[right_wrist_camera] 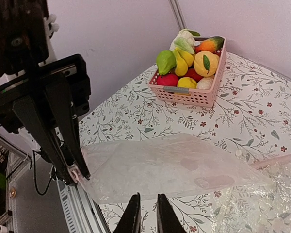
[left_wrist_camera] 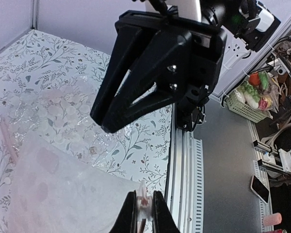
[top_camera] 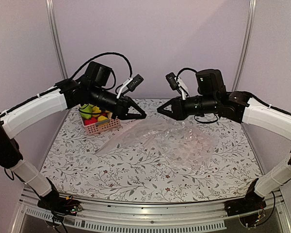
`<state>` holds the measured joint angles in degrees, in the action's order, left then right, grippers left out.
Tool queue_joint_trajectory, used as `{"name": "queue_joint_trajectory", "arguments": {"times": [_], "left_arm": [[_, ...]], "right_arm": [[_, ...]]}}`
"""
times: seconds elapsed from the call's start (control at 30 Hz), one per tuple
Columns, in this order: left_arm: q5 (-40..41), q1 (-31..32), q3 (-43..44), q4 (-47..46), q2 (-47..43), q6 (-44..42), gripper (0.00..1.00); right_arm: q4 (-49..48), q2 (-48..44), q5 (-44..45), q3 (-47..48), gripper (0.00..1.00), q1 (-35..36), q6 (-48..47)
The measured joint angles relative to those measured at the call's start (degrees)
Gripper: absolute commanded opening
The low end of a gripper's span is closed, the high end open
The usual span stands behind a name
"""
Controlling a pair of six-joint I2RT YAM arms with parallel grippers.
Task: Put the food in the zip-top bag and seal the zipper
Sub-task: Hold the zipper food storage bag.
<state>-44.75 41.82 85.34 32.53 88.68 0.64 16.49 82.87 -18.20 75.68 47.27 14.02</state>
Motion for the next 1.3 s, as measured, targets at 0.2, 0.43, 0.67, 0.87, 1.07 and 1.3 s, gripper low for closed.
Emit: {"name": "queue_joint_trajectory", "arguments": {"times": [0.2, 0.43, 0.67, 0.87, 1.07, 1.3], "left_arm": [[-1.4, 0.0, 0.0, 0.0, 0.0, 0.0, 0.0], [-3.9, 0.0, 0.0, 0.1, 0.0, 0.0, 0.0], [-5.7, 0.0, 0.0, 0.4, 0.0, 0.0, 0.0], [-6.3, 0.0, 0.0, 0.8, 0.0, 0.0, 0.0], [-7.1, 0.0, 0.0, 1.1, 0.0, 0.0, 0.0], [-7.3, 0.0, 0.0, 1.2, 0.0, 0.0, 0.0]], "right_arm": [[-0.4, -0.3, -8.8, -0.2, 0.48, 0.0, -2.2], [-0.7, -0.3, -15.6, -0.2, 0.52, 0.1, -3.8], [-0.7, 1.4, -19.1, 0.6, 0.52, 0.1, -5.0], [-0.6, 3.0, -20.5, 1.4, 0.44, 0.6, -6.1], [-0.7, 3.7, -21.2, 2.1, 0.36, 1.5, -6.7], [-0.6, 4.7, -21.4, 3.0, 0.19, 1.9, -7.5]]}}
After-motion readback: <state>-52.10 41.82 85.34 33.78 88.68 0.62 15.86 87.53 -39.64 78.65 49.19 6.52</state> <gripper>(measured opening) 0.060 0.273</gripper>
